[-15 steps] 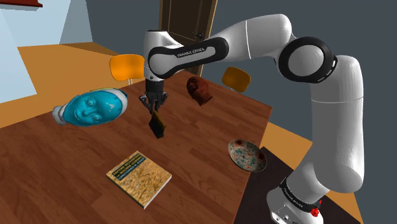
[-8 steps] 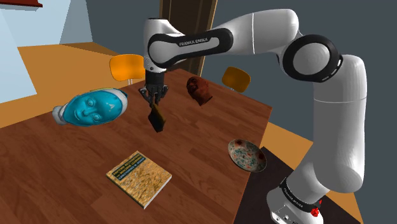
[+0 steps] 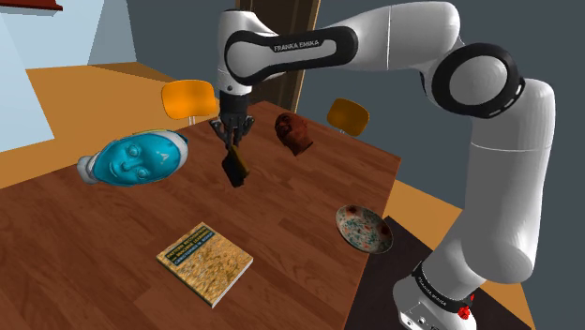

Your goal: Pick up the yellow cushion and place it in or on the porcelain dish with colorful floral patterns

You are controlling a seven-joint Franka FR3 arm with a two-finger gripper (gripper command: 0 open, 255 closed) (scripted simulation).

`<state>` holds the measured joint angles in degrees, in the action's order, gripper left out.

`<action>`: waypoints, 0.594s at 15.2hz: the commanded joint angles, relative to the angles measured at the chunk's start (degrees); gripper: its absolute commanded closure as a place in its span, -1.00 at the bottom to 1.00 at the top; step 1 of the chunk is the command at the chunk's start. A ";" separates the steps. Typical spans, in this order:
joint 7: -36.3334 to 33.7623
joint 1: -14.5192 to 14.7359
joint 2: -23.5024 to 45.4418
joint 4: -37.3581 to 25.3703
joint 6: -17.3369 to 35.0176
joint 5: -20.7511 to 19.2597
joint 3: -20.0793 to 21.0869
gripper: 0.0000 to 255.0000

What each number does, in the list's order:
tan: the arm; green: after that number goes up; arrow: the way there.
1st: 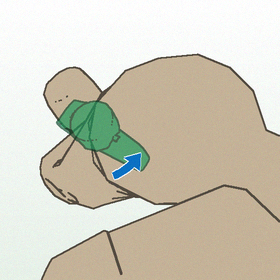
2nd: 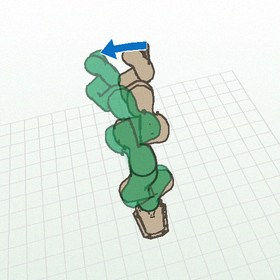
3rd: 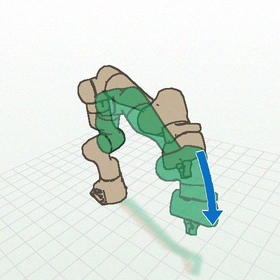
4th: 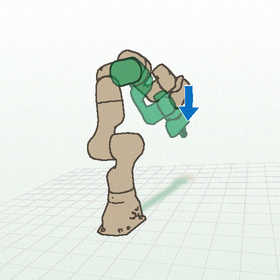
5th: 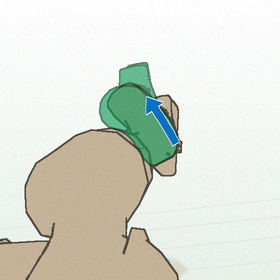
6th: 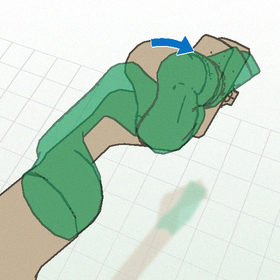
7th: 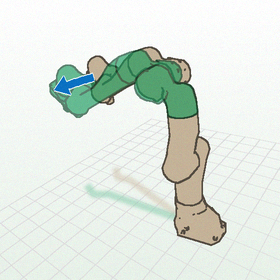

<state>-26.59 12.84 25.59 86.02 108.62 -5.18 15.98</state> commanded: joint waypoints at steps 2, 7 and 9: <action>1.64 -2.18 -7.34 10.02 2.88 1.77 0.28 1.00; 5.49 -5.08 -19.06 24.68 6.21 5.15 0.00 1.00; 7.26 -5.93 -23.58 29.83 6.97 6.49 -0.39 1.00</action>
<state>-20.14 7.31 4.45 112.92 115.04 0.60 15.71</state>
